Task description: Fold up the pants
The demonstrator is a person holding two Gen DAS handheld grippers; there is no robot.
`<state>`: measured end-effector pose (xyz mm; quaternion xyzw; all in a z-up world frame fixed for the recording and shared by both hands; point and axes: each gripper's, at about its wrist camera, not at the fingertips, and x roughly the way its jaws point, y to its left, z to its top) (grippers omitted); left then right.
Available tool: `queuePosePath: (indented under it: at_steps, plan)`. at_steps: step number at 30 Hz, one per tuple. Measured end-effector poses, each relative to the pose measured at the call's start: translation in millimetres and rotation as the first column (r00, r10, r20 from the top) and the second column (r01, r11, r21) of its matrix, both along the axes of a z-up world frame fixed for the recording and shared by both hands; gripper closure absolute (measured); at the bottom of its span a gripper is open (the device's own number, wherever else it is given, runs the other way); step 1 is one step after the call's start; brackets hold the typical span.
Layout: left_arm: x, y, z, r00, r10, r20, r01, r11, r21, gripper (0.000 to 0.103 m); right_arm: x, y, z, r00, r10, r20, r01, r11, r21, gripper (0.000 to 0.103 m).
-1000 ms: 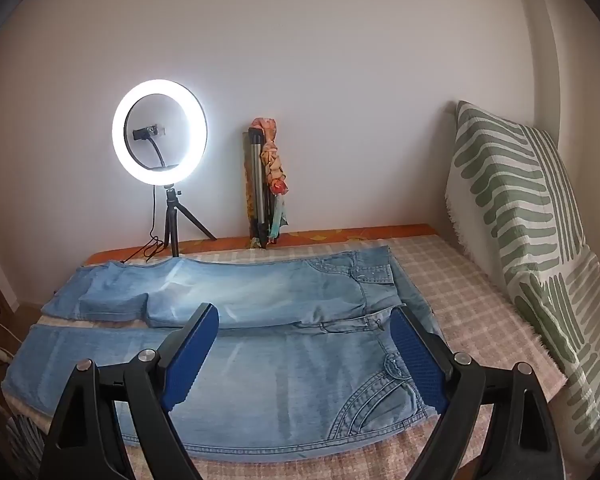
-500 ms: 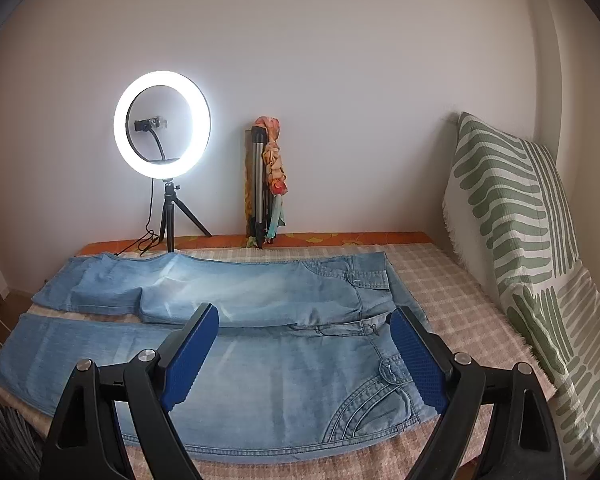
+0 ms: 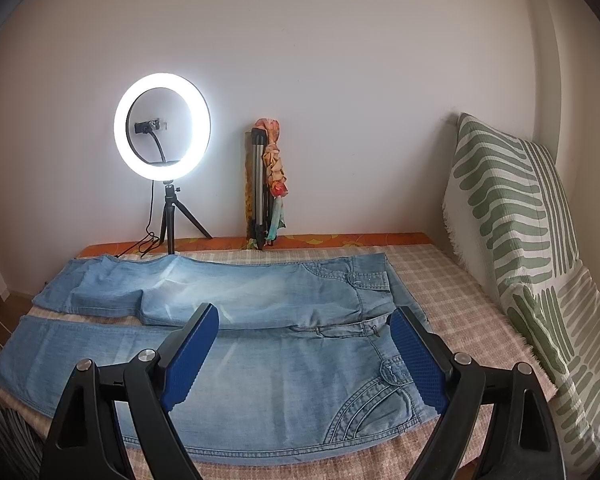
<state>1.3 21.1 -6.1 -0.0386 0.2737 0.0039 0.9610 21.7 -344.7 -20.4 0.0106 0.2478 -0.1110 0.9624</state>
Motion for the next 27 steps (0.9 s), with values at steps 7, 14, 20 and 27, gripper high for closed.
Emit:
queuePosePath:
  at_steps: [7, 14, 20, 27]
  plan:
    - [0.2, 0.3, 0.5, 1.000, 0.002, -0.001, -0.002, 1.000, -0.002, 0.000, 0.3, -0.5, 0.2, 1.000, 0.000, 0.000, 0.000, 1.000, 0.000, 0.014]
    - [1.7, 1.7, -1.1, 1.000, 0.006, -0.004, -0.006, 1.000, -0.005, 0.000, -0.1, -1.3, 0.1, 1.000, 0.000, 0.000, 0.000, 1.000, 0.002, 0.014]
    - [1.9, 2.0, -2.1, 1.000, 0.005, -0.004, -0.005, 1.000, -0.007, 0.000, 1.0, -1.5, 1.3, 1.000, 0.001, 0.000, -0.001, 1.000, 0.004, 0.014]
    - [1.6, 2.1, -2.8, 1.000, 0.007, -0.004, -0.007, 1.000, -0.008, 0.000, 0.4, -0.8, 0.7, 1.000, 0.000, 0.000, 0.000, 1.000, 0.002, 0.014]
